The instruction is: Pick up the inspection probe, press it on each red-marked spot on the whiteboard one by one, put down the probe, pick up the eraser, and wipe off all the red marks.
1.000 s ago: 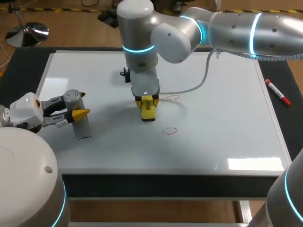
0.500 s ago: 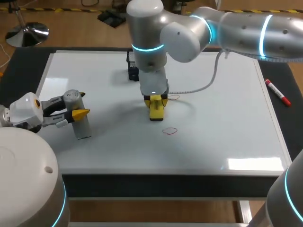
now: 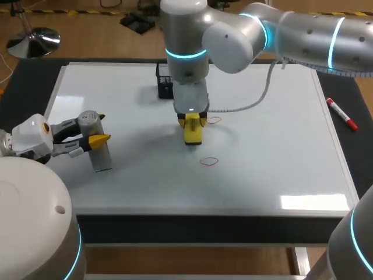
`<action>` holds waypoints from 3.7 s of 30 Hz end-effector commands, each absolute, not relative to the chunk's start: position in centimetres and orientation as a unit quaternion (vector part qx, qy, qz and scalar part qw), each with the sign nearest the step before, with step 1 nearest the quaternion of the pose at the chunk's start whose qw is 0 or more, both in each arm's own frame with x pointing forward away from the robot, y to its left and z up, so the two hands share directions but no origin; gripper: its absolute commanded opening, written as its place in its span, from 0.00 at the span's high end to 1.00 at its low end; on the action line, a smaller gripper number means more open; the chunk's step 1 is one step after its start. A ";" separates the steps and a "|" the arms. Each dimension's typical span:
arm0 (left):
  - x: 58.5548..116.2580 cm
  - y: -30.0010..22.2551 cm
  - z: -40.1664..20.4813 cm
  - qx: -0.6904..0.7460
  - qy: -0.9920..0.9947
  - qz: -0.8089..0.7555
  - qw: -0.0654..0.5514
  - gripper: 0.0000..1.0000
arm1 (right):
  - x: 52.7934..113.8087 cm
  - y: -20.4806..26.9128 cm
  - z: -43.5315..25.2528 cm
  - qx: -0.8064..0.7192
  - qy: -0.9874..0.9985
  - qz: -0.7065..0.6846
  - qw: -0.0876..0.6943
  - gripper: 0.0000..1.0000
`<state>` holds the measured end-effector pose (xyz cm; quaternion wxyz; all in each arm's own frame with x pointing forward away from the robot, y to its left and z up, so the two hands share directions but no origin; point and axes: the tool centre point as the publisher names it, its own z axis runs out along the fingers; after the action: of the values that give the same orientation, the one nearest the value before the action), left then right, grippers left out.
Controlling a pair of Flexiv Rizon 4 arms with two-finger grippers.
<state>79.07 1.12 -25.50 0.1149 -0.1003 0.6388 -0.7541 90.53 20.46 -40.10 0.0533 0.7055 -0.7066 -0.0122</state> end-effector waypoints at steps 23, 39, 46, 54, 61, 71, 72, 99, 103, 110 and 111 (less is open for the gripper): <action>79.0 1.1 -25.4 -0.100 0.639 -0.754 0.115 1.00 | 90.1 24.5 -41.8 0.743 -0.665 -0.030 0.064 1.00; 79.0 1.1 -25.4 -0.100 0.639 -0.754 0.115 1.00 | 90.0 21.3 -42.8 0.719 -0.690 -0.041 0.074 1.00; 79.0 1.1 -25.4 -0.100 0.639 -0.754 0.115 1.00 | 89.9 20.2 -42.9 0.710 -0.698 -0.040 0.078 1.00; 79.0 1.1 -25.4 -0.100 0.639 -0.754 0.115 1.00 | 89.8 19.6 -42.5 0.705 -0.704 -0.037 0.079 1.00; 79.0 1.1 -25.4 -0.100 0.639 -0.754 0.115 1.00 | 90.1 18.5 -39.4 0.704 -0.708 -0.027 0.058 1.00; 79.0 1.1 -25.4 -0.100 0.639 -0.754 0.115 1.00 | 91.1 15.6 -37.6 0.688 -0.724 -0.011 0.044 1.00; 79.0 1.1 -25.4 -0.100 0.639 -0.754 0.115 1.00 | 91.2 15.1 -37.6 0.685 -0.728 -0.014 0.042 1.00; 79.0 1.1 -25.4 -0.100 0.639 -0.754 0.115 1.00 | 89.4 -5.6 -36.6 0.516 -0.854 -0.013 0.061 1.00; 79.0 1.1 -25.4 -0.100 0.639 -0.754 0.115 1.00 | 88.8 -7.7 -37.0 0.494 -0.867 -0.015 0.062 1.00; 79.0 1.1 -25.4 -0.100 0.639 -0.754 0.115 1.00 | 88.1 -8.8 -36.5 0.474 -0.878 -0.014 0.061 1.00; 79.0 1.1 -25.4 -0.100 0.639 -0.754 0.115 1.00 | 88.2 -9.1 -36.6 0.472 -0.879 -0.013 0.061 1.00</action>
<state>79.05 1.11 -25.49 0.1149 -0.1003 0.6387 -0.7542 88.90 -8.14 -37.00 0.0769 0.4720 -0.8782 -0.0097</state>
